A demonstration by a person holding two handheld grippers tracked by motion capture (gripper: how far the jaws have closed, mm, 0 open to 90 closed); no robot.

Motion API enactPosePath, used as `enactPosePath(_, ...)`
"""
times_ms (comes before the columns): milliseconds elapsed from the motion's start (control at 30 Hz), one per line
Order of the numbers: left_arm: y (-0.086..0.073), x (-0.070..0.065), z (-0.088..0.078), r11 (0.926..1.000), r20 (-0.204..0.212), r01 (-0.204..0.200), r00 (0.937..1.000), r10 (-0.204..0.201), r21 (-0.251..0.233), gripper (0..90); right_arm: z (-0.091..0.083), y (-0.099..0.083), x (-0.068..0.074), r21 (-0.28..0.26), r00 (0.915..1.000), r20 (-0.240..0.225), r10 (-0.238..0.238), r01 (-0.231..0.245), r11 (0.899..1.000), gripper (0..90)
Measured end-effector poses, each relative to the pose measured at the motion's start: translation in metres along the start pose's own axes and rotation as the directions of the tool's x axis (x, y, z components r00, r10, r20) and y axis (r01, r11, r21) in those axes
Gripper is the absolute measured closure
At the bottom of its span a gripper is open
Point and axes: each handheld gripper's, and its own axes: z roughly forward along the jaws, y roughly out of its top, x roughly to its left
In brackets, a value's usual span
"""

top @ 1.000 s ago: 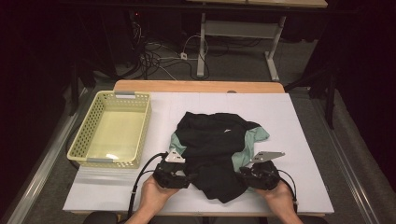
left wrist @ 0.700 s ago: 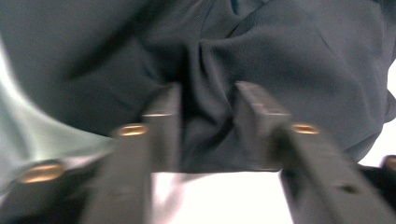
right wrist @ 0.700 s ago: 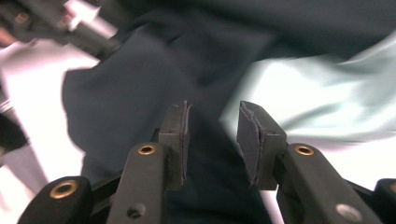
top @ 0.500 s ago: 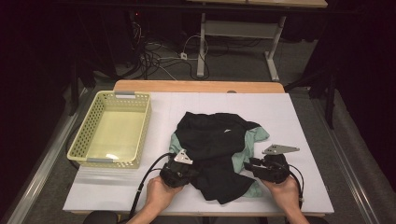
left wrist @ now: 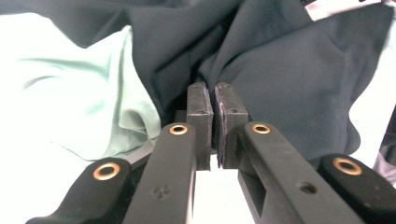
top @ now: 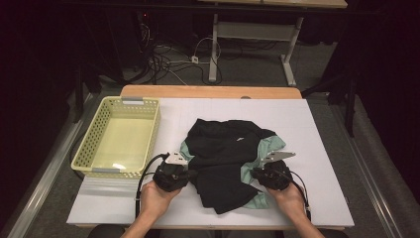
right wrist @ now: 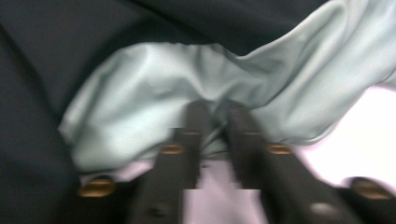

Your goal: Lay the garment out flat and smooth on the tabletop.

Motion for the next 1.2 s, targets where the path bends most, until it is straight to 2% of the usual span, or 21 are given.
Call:
enactPosePath(133,0.0,0.0,-0.002,1.0,-0.008,-0.004,1.0,0.004,-0.003,84.4,-0.007,-0.001,-0.005,-0.024,1.0,0.004,0.002,-0.002,1.0,90.0)
enactPosePath(200,-0.001,0.002,-0.005,0.9999,-0.011,0.002,0.9999,-0.002,-0.011,84.3,-0.017,0.0,-0.01,-0.05,0.9995,0.03,0.009,-0.007,0.999,90.0)
enactPosePath(333,-0.001,0.005,-0.005,0.9999,-0.011,0.007,0.9999,-0.007,-0.01,84.4,-0.031,0.0,-0.026,-0.102,0.9962,0.062,0.06,-0.054,0.993,90.0)
enactPosePath(400,-0.001,0.005,-0.002,1.0,-0.031,-0.006,0.9995,0.006,0.006,84.3,-0.032,0.0,-0.03,-0.112,0.9954,0.063,0.072,-0.065,0.992,90.0)
enactPosePath(500,-0.003,0.005,0.005,0.9996,-0.009,0.002,1.0,-0.002,0.028,83.8,-0.025,-0.001,-0.027,-0.101,0.9968,0.038,0.07,-0.066,0.993,87.8)
enactPosePath(567,-0.006,0.005,0.005,0.9997,-0.004,0.009,1.0,-0.009,0.024,82.2,-0.021,-0.003,-0.022,-0.098,0.9972,0.011,0.074,-0.073,0.993,79.2)
enactPosePath(633,-0.008,0.005,0.001,0.9998,0.006,0.021,0.9998,-0.021,0.008,79.6,-0.025,-0.004,-0.017,-0.103,0.9965,-0.018,0.081,-0.082,0.991,74.5)
enactPosePath(733,-0.012,0.006,-0.006,0.9998,0.006,0.021,0.9998,-0.021,-0.001,80.3,-0.038,-0.01,-0.01,-0.126,0.9963,-0.044,0.074,-0.079,0.989,73.1)
enactPosePath(833,-0.015,0.006,-0.008,0.9994,0.016,0.032,0.9994,-0.032,0.012,84.8,-0.041,-0.019,-0.003,-0.093,0.9968,-0.049,0.063,-0.068,0.993,73.1)
enactPosePath(933,-0.015,0.003,-0.008,0.9998,0.009,0.019,0.9998,-0.019,0.0,84.6,-0.031,-0.022,0.001,-0.05,0.997,-0.057,0.052,-0.055,0.997,73.8)
enactPosePath(1033,-0.015,-0.001,-0.009,0.9995,-0.002,0.007,1.0,-0.007,-0.032,76.4,-0.024,-0.014,0.004,-0.054,0.9966,-0.063,0.053,-0.056,0.997,73.3)
enactPosePath(1100,-0.016,0.0,-0.011,0.9985,-0.009,0.011,0.9999,-0.012,-0.054,67.9,-0.022,-0.005,0.006,-0.076,0.9964,-0.067,0.052,-0.057,0.996,70.8)
enactPosePath(1200,-0.016,0.002,-0.01,0.9979,-0.008,0.027,0.9996,-0.028,-0.059,61.0,-0.016,0.009,0.009,-0.09,0.9973,-0.059,0.042,-0.048,0.995,66.2)
